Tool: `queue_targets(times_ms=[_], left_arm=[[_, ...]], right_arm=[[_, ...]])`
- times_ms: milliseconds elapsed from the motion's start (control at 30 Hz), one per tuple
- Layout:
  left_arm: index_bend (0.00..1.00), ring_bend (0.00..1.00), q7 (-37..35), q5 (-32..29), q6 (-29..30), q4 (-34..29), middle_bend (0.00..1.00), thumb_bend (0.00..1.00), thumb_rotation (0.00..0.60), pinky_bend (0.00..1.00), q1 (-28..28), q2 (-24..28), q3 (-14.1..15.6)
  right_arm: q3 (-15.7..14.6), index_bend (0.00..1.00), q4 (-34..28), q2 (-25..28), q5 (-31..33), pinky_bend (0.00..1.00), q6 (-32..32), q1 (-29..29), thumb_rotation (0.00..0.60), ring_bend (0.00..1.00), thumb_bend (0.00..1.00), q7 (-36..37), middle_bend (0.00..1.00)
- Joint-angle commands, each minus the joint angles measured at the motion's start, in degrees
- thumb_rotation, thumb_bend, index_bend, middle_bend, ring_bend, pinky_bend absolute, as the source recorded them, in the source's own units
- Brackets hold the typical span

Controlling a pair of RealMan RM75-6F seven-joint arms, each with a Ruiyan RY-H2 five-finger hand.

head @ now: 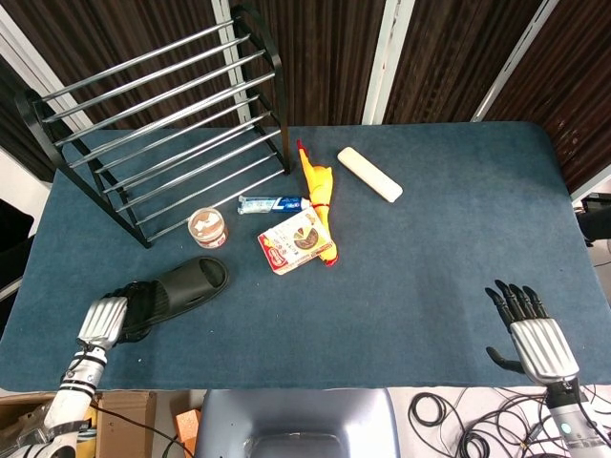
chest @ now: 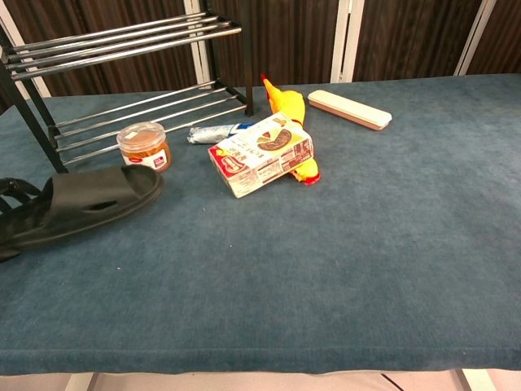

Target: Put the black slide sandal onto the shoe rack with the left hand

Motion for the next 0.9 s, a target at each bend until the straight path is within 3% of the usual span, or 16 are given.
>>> queue_targets(times_ms=[33,267,433,567,733,900], left_arm=[[0.41,0.69,-3.0,4.8,4.2,-5.8,0.68,0.26,0.6,0.8,0.9,3.2,0.1],[0.42,0.71,2.2,6.1,4.0,-21.0,0.7,0.28,0.6,0.82,-0.4,8.8,0.0],[0.43,0.71,13.1,2.5,2.7,-30.5,0.71,0.28,0.6,0.83,-3.9,9.5,-2.7],[0.43,0.72,22.3,-6.8,1.5,-35.6,0.71,0.28,0.6,0.83,-8.8,6.9,-7.1],[0.44,0.72,32.4,-22.4,3.8,-35.5,0.71,0.28,0.6,0.84,-16.5,0.9,-13.9],[0.44,0.72,35.0,-38.4,6.0,-33.4,0.72,0.28,0.6,0.84,-24.1,-2.9,-22.2]], right_arm=[[0.0,0.0,0.0,0.0,0.0,0.05,0.0,0.0,0.6,0.0,0.18,-0.1,0.0],[-0.1,0.0,0.0,-0.4,-0.1,0.05,-0.4,0.1,0.6,0.0,0.18,-0.7,0.0],[-0.3,0.0,-0.1,-0.8,-0.2,0.05,-1.0,0.4,0.6,0.0,0.18,-1.6,0.0],[-0.5,0.0,-0.1,-0.8,-0.4,0.06,-1.4,0.6,0.6,0.0,0.18,-1.6,0.0],[-0.5,0.0,-0.1,-0.6,-0.4,0.06,-1.7,0.8,0.6,0.0,0.18,-1.1,0.0],[-0.7,0.0,-0.1,-0.3,-0.6,0.06,-1.7,0.9,0.6,0.0,0.18,-0.4,0.0]])
